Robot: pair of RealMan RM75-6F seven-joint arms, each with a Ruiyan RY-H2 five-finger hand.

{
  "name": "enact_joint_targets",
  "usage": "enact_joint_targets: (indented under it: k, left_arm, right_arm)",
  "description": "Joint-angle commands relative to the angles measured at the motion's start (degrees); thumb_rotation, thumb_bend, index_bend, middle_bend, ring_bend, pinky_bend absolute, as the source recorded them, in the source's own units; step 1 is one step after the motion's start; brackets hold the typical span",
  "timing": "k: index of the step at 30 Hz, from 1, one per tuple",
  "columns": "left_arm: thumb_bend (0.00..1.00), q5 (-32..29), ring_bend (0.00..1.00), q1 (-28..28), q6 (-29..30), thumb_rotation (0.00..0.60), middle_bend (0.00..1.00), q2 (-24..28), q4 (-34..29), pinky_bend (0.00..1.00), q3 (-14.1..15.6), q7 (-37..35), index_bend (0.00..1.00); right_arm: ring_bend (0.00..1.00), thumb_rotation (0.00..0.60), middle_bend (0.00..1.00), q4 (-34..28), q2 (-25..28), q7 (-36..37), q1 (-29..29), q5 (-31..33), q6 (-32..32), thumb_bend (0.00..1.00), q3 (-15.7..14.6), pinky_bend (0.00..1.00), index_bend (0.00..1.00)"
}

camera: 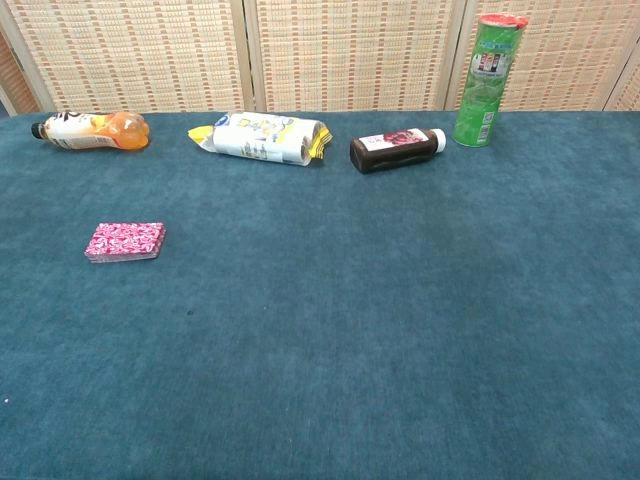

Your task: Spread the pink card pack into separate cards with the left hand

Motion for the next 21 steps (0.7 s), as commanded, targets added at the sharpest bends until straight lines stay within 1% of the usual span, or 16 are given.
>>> enact_joint_targets:
  k: [1,7,9,11,14,16,19,21]
  left_arm:
    - [0.55,-0.05,0.58,-0.03,-0.11,0.600,0.46,0.03,-0.02,0.68,0.02,0.23,0.44]
    - [0.55,-0.23,0.58,0.00,-0.14,0.600,0.46,0.05,0.00,0.68,-0.02,0.56,0.43]
    - [0.55,-0.59,0.58,0.09,-0.24,0.600,0.45,0.05,-0.27,0.68,-0.06,0.71,0.40]
    - [0.53,-0.93,0.58,-0.11,-0.98,0.600,0.46,0.19,-0.83,0.68,0.04,1.59,0.37]
    - [0.49,-0.69,0.62,-0.45,-2.14,0.600,0.55,0.73,-1.29,0.68,0.63,3.15,0.33]
    - [0.46,-0.81,0.71,-0.55,-2.84,0.600,0.64,1.12,-1.84,0.71,0.94,3.61,0.31]
    - [0.43,-1.03,0.83,-0.56,-3.00,0.600,0.75,1.48,-2.40,0.79,0.94,3.63,0.31]
    - [0.40,-0.96,0.93,-0.52,-2.87,0.600,0.87,1.58,-2.64,0.90,0.95,3.84,0.30]
  right_arm:
    - [0.06,0.600,0.18,-0.09,-0.05,0.39,-0.22,-0.02,0.43,0.13,0.18,0.32,0.15]
    - [0.06,0.600,0.18,0.10,-0.14,0.67,-0.27,-0.30,0.66,0.13,0.19,0.32,0.16]
    - [0.06,0.600,0.18,0.09,0.02,1.01,-0.34,-0.41,0.41,0.14,-0.08,0.32,0.16]
    - [0.06,0.600,0.18,-0.28,0.51,1.78,-0.21,-0.19,0.15,0.14,0.12,0.32,0.16]
    - [0.06,0.600,0.18,-0.31,0.47,1.58,0.03,0.68,-0.06,0.14,0.78,0.32,0.17]
    - [0.06,0.600,0.18,-0.20,0.14,0.66,0.22,1.19,-0.17,0.14,1.18,0.32,0.20]
    - [0.06,0.600,0.18,-0.22,0.12,0.21,0.40,1.11,-0.70,0.17,0.95,0.32,0.26]
    - [0.07,0.600,0.20,-0.27,0.44,0.57,0.37,0.54,-0.76,0.22,0.62,0.33,0.31]
